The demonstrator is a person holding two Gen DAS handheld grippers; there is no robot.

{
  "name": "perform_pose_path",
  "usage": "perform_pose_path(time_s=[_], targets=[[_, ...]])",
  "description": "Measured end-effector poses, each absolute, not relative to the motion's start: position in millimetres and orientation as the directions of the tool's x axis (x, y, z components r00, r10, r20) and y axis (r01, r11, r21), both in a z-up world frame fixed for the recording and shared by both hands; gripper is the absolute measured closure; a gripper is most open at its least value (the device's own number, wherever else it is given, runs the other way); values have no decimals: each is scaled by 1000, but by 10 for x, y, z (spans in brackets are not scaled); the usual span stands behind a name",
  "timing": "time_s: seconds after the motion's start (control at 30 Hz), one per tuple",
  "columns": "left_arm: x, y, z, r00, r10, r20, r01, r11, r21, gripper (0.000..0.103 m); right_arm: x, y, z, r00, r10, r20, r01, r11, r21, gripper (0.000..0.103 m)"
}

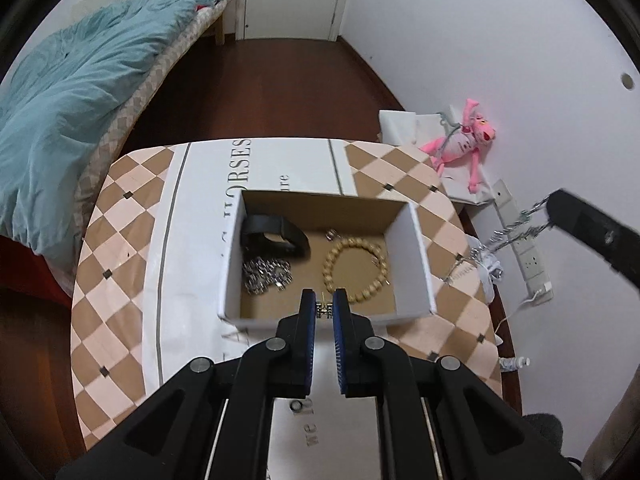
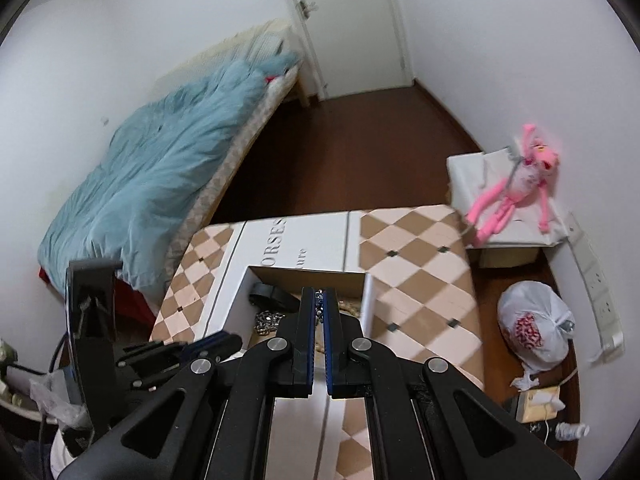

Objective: Organize jewelry
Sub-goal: 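Lower both held pieces into the white box and open both tools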

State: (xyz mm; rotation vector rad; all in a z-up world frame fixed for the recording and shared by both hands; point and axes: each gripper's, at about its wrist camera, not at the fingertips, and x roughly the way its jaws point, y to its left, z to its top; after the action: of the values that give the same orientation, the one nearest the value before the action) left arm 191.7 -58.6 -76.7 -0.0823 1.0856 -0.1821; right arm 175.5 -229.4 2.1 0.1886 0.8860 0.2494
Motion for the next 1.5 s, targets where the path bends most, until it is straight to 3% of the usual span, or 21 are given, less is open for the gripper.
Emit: perform_pose_path(time_s=[0.5,0.6,0.63,0.67,0.73,0.8,0.87,0.93,1.0,1.03,1.5], targets=[[2566,-338,-1020,347,-155,-925,40,988,-151,92,2711,-2025,-836,354,340,-871,-120,941,318,98],[2591,-326,-969,370,-136,-919,39,991,-131,75,2770,-2020,-871,335,320,-886,-120,947,297,98],[2587,-313,-945,379,-134,-916,35,991,-131,61,2782,-2018,-872,334,314,-889,-120,949,290,97],[2582,-303,-923,387,-131,-913,31,991,-129,44,2785,-2023,-876,333,306,-892,-120,952,282,92],[2581,-280,-892,404,-112,-908,24,993,-112,29,2774,-2030,-874,336,289,-897,-116,957,265,82],[2557,-262,-860,424,-80,-902,15,997,-81,26,2748,-2030,-861,347,259,-901,-114,966,233,67],[2528,-237,-851,435,-55,-899,2,998,-60,13,2710,-2038,-853,355,236,-905,-109,972,211,58],[2492,-227,-848,456,-14,-890,-7,1000,-19,5,2660,-2041,-870,362,179,-915,-93,983,156,42],[2447,-230,-839,484,28,-875,-10,1000,26,5,2607,-2030,-893,375,99,-922,-75,994,76,10],[2415,-230,-838,496,46,-867,-13,999,46,5,2575,-2028,-911,380,64,-923,-66,997,42,6],[2076,-216,-677,550,85,-831,-35,996,79,5,2208,-2017,-789,438,-33,-898,-15,999,-44,4]])
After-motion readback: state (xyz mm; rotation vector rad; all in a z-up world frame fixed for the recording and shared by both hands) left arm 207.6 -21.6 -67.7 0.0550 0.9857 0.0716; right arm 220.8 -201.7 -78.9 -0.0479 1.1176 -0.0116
